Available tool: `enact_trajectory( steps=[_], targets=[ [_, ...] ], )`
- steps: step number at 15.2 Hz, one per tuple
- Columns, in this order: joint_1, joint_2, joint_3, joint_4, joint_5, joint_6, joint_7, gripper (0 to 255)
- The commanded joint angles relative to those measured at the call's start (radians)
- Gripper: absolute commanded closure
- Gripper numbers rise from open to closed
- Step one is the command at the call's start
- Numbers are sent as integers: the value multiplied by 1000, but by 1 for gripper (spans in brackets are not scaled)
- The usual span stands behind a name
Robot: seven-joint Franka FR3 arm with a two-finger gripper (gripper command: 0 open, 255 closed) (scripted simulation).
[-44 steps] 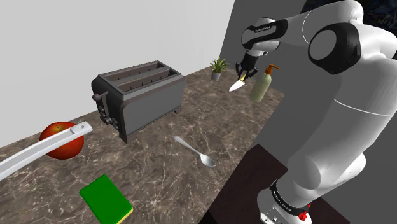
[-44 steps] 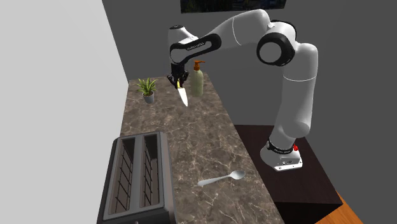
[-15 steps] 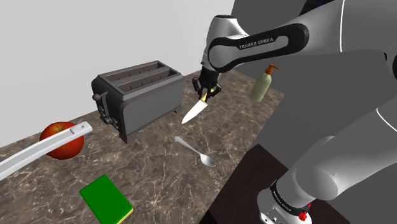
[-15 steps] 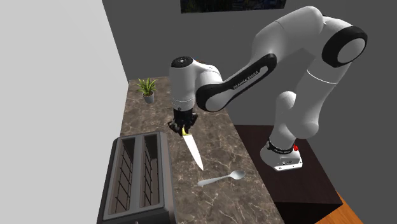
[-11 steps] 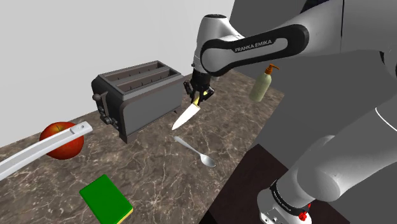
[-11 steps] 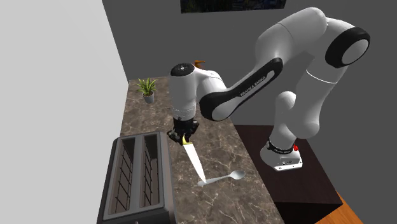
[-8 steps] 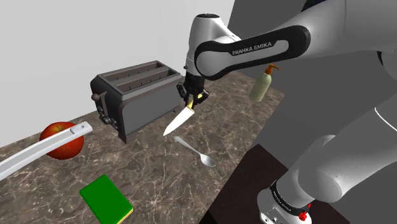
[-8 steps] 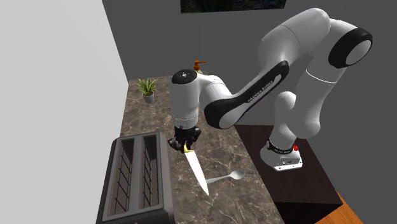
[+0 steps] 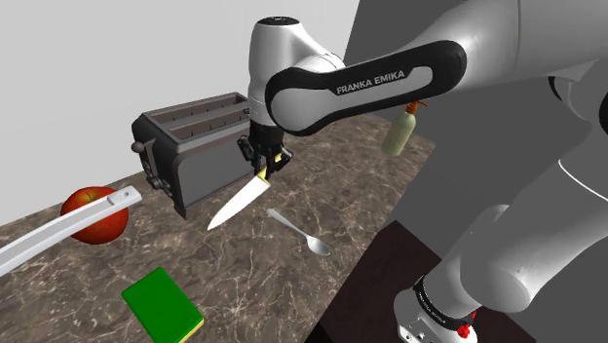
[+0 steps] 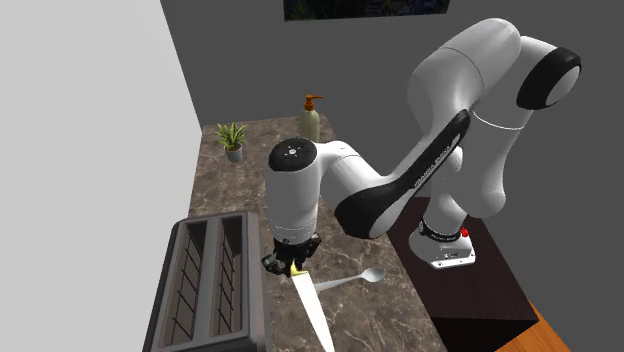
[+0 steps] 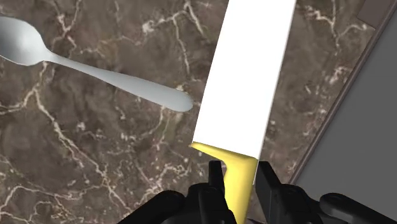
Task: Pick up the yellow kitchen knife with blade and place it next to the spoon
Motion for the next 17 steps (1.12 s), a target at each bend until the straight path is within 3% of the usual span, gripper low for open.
enact_trajectory(
  steps=[1, 4, 17],
  targets=[
    [26, 30, 32, 28, -11, -5, 63, 255],
    [70, 99, 78, 107, -43, -27, 167, 255],
    [77, 184, 73, 20, -97, 134, 212, 255]
  ],
)
